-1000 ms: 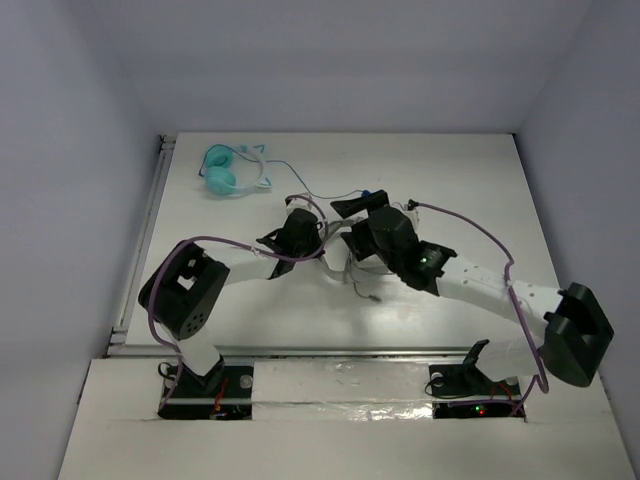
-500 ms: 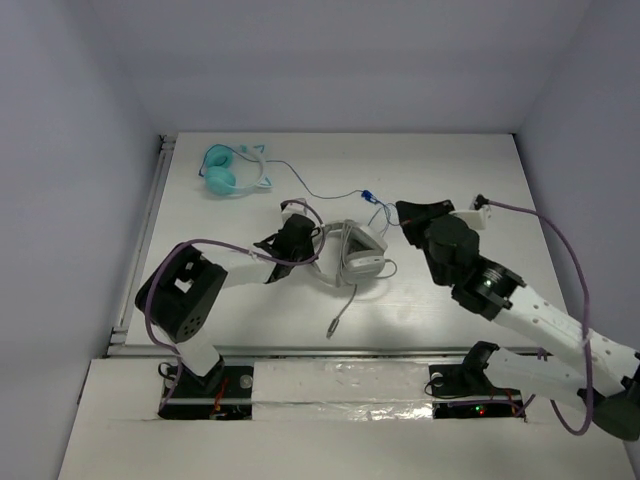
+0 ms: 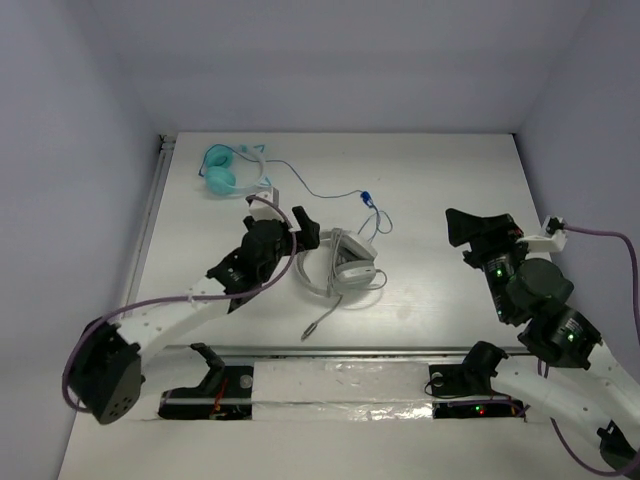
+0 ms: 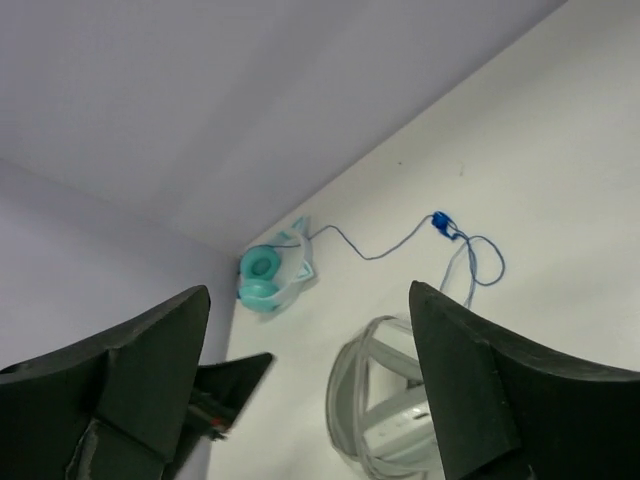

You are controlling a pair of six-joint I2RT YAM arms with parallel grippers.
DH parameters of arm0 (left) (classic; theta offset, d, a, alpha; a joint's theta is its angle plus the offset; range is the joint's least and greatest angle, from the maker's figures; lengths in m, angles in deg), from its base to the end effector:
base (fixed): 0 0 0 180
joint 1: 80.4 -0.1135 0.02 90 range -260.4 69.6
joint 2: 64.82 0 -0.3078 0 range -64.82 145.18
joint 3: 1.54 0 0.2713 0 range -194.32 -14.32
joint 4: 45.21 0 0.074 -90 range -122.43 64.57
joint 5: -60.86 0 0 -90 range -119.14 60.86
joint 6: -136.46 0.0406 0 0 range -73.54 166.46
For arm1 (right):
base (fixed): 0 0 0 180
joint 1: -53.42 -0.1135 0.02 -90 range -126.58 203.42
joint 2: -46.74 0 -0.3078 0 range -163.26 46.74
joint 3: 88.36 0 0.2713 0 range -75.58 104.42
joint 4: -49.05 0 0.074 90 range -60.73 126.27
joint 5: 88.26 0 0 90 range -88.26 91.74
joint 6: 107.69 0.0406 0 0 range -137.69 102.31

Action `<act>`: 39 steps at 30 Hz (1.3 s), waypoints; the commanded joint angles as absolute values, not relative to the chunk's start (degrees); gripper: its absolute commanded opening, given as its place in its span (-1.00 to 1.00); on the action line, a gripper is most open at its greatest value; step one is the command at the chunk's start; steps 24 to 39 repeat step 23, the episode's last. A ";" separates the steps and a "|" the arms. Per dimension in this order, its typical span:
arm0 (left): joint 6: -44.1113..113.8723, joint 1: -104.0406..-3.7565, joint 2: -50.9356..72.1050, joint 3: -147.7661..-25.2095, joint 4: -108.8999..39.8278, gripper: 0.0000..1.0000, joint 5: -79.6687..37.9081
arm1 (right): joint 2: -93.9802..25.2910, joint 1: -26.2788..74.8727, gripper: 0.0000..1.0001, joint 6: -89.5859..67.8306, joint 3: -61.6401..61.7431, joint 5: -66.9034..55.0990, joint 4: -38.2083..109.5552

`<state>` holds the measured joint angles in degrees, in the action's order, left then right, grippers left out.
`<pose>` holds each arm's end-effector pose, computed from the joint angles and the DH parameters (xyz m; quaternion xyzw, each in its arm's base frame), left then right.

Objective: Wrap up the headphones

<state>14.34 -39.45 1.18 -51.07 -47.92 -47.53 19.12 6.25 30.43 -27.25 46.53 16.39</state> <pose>0.2080 -0.1635 0.2910 -0.0386 0.7819 -0.2618 0.5645 0.0729 0.0365 0.4074 0.2767 0.6468 0.3064 0.6413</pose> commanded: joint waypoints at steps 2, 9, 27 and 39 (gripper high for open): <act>16.05 -39.09 -9.59 -54.12 -48.96 0.98 -47.34 | 17.56 6.40 0.75 23.10 -22.86 44.90 11.75; 20.44 -38.56 -22.53 -63.70 -38.34 0.98 -42.24 | 21.76 6.40 0.52 19.58 -18.02 39.54 9.81; 23.08 -38.56 -32.67 -65.46 -26.73 0.98 -48.74 | 23.27 6.40 0.99 18.17 -16.34 38.65 6.82; 23.08 -38.56 -32.67 -65.46 -26.73 0.98 -48.74 | 23.27 6.40 0.99 18.17 -16.34 38.65 6.82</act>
